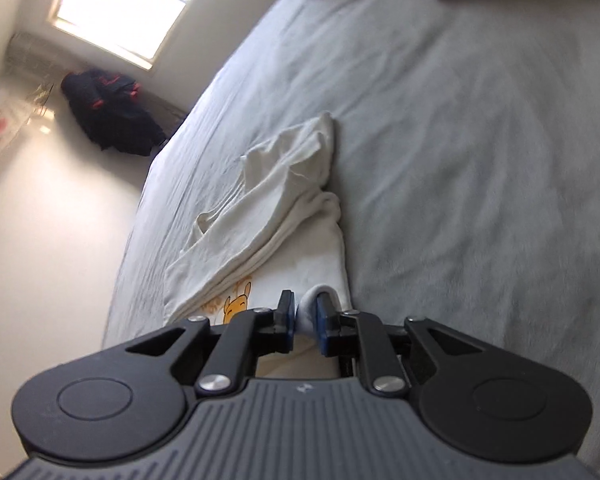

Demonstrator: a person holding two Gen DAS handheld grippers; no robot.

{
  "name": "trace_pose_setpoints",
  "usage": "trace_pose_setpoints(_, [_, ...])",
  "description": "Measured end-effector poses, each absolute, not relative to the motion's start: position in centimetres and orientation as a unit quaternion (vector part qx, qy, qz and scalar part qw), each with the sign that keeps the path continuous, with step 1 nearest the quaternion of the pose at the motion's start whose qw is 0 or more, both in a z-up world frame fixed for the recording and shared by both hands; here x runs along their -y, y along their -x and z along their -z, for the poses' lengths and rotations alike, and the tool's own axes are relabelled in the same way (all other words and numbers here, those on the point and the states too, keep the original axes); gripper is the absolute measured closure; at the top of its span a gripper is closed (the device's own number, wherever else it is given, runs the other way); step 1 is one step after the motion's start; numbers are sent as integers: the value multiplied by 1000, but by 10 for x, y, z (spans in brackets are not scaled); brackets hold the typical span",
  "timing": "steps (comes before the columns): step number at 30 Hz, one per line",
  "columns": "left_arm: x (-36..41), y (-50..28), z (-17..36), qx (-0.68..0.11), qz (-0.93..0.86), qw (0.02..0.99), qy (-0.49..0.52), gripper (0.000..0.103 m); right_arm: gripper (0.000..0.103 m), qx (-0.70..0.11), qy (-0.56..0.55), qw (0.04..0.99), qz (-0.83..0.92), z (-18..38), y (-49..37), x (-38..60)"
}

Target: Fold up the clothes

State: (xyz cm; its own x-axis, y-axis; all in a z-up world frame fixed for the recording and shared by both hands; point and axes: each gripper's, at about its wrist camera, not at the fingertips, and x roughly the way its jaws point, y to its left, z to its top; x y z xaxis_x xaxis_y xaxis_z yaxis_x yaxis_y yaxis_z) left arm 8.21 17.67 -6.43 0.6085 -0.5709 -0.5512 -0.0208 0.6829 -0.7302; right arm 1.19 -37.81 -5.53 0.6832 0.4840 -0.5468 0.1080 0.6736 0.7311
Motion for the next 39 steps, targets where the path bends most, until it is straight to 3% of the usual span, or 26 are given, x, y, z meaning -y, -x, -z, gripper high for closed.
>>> trace_pose_setpoints(1, [-176, -82, 62, -405, 168, 829, 348, 56, 74, -375, -376, 841, -108, 52, -10, 378])
trace_pose_setpoints(2, [-175, -82, 60, -401, 168, 836, 334, 56, 56, -367, -363, 850, -104, 49, -9, 378])
trace_pose_setpoints(3, [-174, -82, 58, -399, 167, 844, 317, 56, 52, -359, -352, 859, -101, 46, -8, 378])
trace_pose_setpoints(10, [-153, -82, 63, -411, 174, 871, 204, 58, 52, -367, -254, 889, -104, 55, -9, 355])
trace_pose_setpoints(13, [-141, -81, 63, -403, 178, 881, 172, 72, 52, -369, -213, 898, -107, 60, -12, 343])
trace_pose_setpoints(15, [-132, -81, 64, -403, 171, 886, 154, 73, 58, -362, -184, 907, -107, 59, -15, 336])
trace_pose_setpoints(16, [-127, -80, 64, -399, 165, 891, 142, 79, 63, -358, -167, 913, -105, 58, -15, 331])
trace_pose_setpoints(18, [-124, -76, 63, -389, 159, 899, 122, 85, 91, -349, -136, 922, -99, 58, -14, 323])
trace_pose_setpoints(20, [-122, -73, 62, -378, 159, 905, 115, 93, 94, -338, -119, 929, -95, 57, -12, 318])
trace_pose_setpoints(22, [-121, -71, 59, -370, 161, 908, 113, 95, 95, -325, -104, 936, -90, 55, -9, 314])
trace_pose_setpoints(30, [-122, -66, 48, -348, 169, 915, 113, 95, 96, -268, -98, 956, -70, 40, 1, 310])
trace_pose_setpoints(39, [-112, -70, 53, -364, 162, 914, 73, 94, 96, -290, -76, 952, -67, 50, -6, 304])
